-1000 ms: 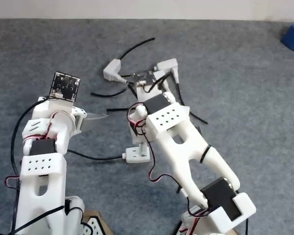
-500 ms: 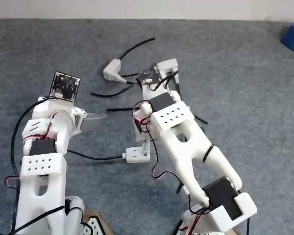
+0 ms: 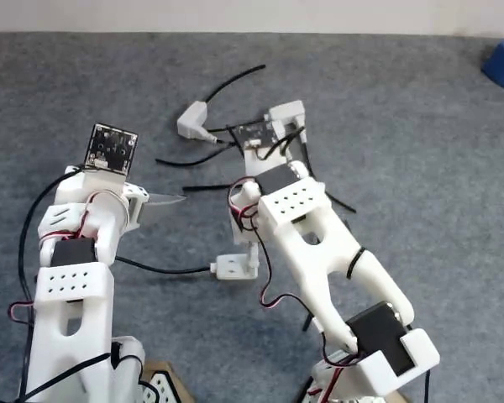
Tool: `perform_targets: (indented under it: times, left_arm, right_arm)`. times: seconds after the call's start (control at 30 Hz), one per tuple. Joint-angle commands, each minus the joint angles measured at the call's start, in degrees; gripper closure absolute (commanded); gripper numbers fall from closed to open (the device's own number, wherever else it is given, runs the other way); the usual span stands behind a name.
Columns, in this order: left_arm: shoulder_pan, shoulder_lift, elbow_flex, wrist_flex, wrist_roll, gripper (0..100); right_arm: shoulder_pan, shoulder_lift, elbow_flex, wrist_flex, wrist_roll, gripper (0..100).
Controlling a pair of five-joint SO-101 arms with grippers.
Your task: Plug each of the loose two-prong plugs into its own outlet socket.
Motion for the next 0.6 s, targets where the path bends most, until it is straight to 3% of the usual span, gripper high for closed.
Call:
perform_targets:
  times: [0.0, 0.2, 0.57]
  left_arm:
    - [-0.40, -0.92, -1.36, -0.79, -1.23, 44]
    - [-0.31, -0.92, -1.01, -0.79, -2.55, 44]
    - [-0.40, -1.27, 0.75, -1.23, -2.64, 44]
  right_arm:
    - [0.31, -1.19, 1.36, -2.07, 0.35, 99.2]
    - [0.40, -2.42, 0.40, -1.63, 0.35, 99.2]
    - [2.24, -18.51, -1.19, 0.48, 2.29, 99.2]
